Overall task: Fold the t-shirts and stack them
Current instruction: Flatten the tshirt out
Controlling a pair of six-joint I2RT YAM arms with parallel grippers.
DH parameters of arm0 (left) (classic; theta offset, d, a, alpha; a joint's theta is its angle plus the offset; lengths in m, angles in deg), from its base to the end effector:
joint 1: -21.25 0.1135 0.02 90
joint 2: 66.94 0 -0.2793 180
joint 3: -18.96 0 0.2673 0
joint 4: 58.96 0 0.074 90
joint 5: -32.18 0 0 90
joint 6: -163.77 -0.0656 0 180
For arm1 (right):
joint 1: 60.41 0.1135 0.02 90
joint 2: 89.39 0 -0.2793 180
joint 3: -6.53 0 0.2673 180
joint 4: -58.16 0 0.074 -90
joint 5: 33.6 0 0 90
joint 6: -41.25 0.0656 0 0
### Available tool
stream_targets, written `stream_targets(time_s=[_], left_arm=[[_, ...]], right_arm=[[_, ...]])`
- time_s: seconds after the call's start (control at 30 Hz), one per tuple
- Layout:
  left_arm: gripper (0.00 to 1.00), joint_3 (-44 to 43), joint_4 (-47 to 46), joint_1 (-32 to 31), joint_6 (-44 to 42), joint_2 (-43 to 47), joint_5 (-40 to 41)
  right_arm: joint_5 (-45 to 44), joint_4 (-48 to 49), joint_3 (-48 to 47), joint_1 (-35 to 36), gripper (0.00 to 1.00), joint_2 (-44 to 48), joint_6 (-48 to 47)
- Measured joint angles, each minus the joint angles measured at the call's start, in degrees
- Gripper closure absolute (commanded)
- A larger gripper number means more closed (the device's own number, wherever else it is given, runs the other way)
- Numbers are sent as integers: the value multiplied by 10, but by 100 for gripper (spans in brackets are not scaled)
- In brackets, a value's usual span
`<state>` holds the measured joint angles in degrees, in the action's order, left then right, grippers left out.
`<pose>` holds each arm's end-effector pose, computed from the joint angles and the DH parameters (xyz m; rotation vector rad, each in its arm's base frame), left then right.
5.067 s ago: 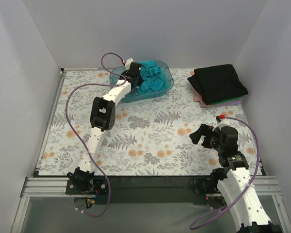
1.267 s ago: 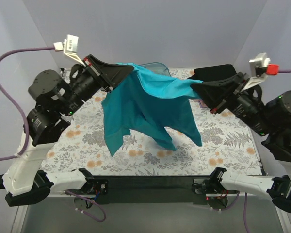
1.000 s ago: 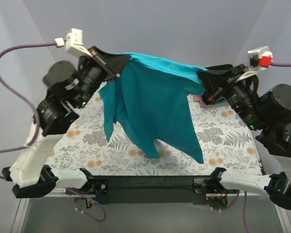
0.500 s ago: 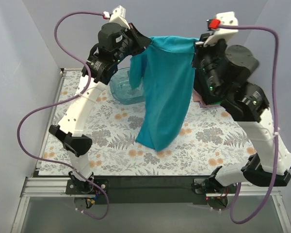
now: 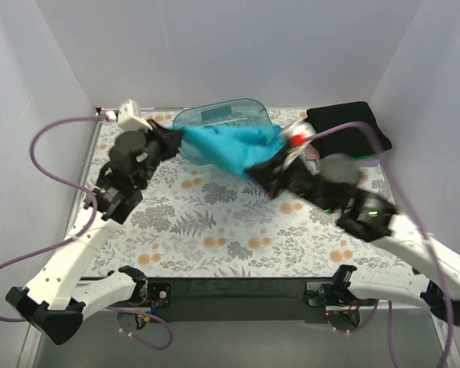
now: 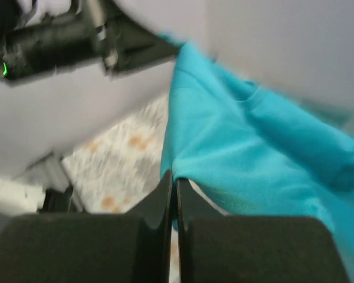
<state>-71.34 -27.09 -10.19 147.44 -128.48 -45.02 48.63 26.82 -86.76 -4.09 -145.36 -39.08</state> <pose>0.2286 -0.1227 0.4802 -0.8087 1.5749 -1.2038 0.1263 0.1736 0.5215 -0.4963 1.4403 0.8319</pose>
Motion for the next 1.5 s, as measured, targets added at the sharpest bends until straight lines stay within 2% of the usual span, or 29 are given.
stream_targets(time_s=[0.03, 0.07, 0.13, 0.17, 0.2, 0.23, 0.3, 0.33, 0.37, 0.4, 0.43, 0.57, 0.7, 0.8, 0.93, 1.03, 1.17, 1.27, 1.33, 1.5], left_arm=[[99, 59, 5, 8, 13, 18, 32], [73, 123, 17, 21, 33, 30, 64], [50, 234, 47, 59, 84, 29, 109], [28, 287, 68, 84, 109, 23, 125], [22, 323, 90, 106, 132, 19, 135], [17, 361, 115, 132, 163, 16, 145], [14, 393, 188, 187, 221, 10, 164], [14, 390, 215, 202, 242, 4, 169], [14, 378, 242, 215, 264, -3, 174], [14, 360, 264, 221, 282, -12, 177], [14, 338, 283, 224, 293, -21, 176], [14, 286, 279, 224, 293, -41, 129], [14, 304, 239, 223, 266, -41, 27], [14, 340, 203, 212, 249, -34, -56], [14, 377, 167, 144, 241, -19, -110], [14, 384, 130, 78, 239, -35, -145], [14, 391, 81, 44, 234, -103, -176], [13, 391, 65, 42, 231, -169, -183], [12, 381, 57, 43, 228, -182, -182], [12, 343, 51, 59, 226, -231, -186]], right_arm=[[8, 34, 66, 24, 99, 1, 19], [2, 57, 142, 61, 99, -8, 48], [-5, 95, 266, 134, 99, -65, 107], [-13, 100, 306, 170, 99, -106, 137], [-16, 100, 325, 195, 93, -141, 158], [-13, 96, 331, 221, 77, -184, 177], [0, 104, 319, 257, 58, -264, 207], [9, 104, 303, 265, 36, -295, 220], [14, 105, 283, 268, 22, -321, 232], [18, 109, 264, 268, 15, -338, 236], [18, 114, 249, 268, 2, -347, 239], [2, 130, 223, 265, 2, -327, 240], [-13, 126, 231, 234, 2, -266, 240], [-1, 126, 269, 153, 2, -205, 242], [5, 120, 322, -24, 2, -170, 226], [17, 113, 328, -144, 2, -196, 194], [34, 107, 294, -231, 2, -281, 142], [41, 106, 254, -263, 2, -353, 113], [40, 106, 240, -273, 3, -384, 99], [31, 78, 248, -275, 5, -399, 89]])
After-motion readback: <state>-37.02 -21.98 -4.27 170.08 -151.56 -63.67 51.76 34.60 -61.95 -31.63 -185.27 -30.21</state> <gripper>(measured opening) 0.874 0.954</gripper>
